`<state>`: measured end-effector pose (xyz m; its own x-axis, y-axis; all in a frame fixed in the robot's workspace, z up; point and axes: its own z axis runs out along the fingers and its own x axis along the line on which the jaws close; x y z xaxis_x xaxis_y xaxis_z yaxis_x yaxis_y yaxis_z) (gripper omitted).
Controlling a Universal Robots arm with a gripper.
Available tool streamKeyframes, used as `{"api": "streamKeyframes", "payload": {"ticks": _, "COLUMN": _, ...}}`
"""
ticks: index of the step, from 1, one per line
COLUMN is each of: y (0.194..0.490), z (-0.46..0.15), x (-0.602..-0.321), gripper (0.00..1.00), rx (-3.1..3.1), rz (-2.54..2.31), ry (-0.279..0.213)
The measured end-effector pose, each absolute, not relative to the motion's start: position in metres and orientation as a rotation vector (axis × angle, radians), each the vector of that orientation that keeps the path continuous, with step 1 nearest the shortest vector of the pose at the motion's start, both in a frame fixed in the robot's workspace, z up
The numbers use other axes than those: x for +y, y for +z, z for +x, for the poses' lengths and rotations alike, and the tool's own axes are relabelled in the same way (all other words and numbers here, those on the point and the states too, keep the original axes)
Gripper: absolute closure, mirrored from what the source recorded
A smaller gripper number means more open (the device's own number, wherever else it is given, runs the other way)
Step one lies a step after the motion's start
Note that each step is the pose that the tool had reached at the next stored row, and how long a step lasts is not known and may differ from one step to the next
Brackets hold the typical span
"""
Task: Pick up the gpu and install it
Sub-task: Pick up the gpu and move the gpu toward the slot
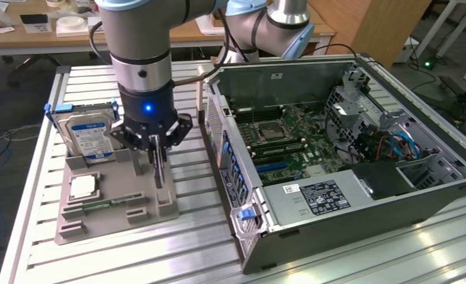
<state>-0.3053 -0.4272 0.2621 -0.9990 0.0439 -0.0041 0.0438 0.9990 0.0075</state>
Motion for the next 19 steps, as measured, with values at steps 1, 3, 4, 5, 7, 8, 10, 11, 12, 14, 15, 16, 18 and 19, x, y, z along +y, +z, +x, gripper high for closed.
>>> {"api": "streamKeyframes", "payload": {"ticks": 1, "y": 0.263, "z": -0.305, "x": -0.427, "gripper": 0.72, "rx": 3.137, "rz": 0.069, "ry": 0.013}}
{"api": "streamKeyframes", "payload": {"ticks": 3, "y": 0.265, "z": -0.305, "x": -0.427, "gripper": 0.72, "rx": 3.137, "rz": 0.069, "ry": 0.018}}
{"api": "streamKeyframes", "payload": {"ticks": 4, "y": 0.266, "z": -0.305, "x": -0.427, "gripper": 0.72, "rx": 3.137, "rz": 0.069, "ry": 0.021}}
{"api": "streamKeyframes", "payload": {"ticks": 5, "y": 0.267, "z": -0.305, "x": -0.427, "gripper": 0.72, "rx": 3.137, "rz": 0.069, "ry": 0.023}}
{"api": "streamKeyframes", "payload": {"ticks": 7, "y": 0.268, "z": -0.305, "x": -0.427, "gripper": 0.72, "rx": 3.137, "rz": 0.069, "ry": 0.024}}
{"api": "streamKeyframes", "payload": {"ticks": 8, "y": 0.269, "z": -0.305, "x": -0.427, "gripper": 0.72, "rx": 3.137, "rz": 0.069, "ry": 0.025}}
{"api": "streamKeyframes", "payload": {"ticks": 10, "y": 0.27, "z": -0.305, "x": -0.427, "gripper": 0.72, "rx": 3.137, "rz": 0.069, "ry": 0.027}}
{"api": "streamKeyframes", "payload": {"ticks": 11, "y": 0.271, "z": -0.305, "x": -0.427, "gripper": 0.72, "rx": 3.137, "rz": 0.069, "ry": 0.028}}
{"api": "streamKeyframes", "payload": {"ticks": 12, "y": 0.272, "z": -0.305, "x": -0.427, "gripper": 0.72, "rx": 3.137, "rz": 0.069, "ry": 0.028}}
{"api": "streamKeyframes", "payload": {"ticks": 14, "y": 0.274, "z": -0.305, "x": -0.427, "gripper": 0.72, "rx": 3.137, "rz": 0.069, "ry": 0.03}}
{"api": "streamKeyframes", "payload": {"ticks": 15, "y": 0.274, "z": -0.305, "x": -0.427, "gripper": 0.72, "rx": 3.137, "rz": 0.069, "ry": 0.031}}
{"api": "streamKeyframes", "payload": {"ticks": 16, "y": 0.275, "z": -0.305, "x": -0.427, "gripper": 0.72, "rx": 3.137, "rz": 0.069, "ry": 0.031}}
{"api": "streamKeyframes", "payload": {"ticks": 18, "y": 0.277, "z": -0.305, "x": -0.427, "gripper": 0.72, "rx": 3.137, "rz": 0.069, "ry": 0.032}}
{"api": "streamKeyframes", "payload": {"ticks": 19, "y": 0.277, "z": -0.305, "x": -0.427, "gripper": 0.72, "rx": 3.137, "rz": 0.069, "ry": 0.032}}
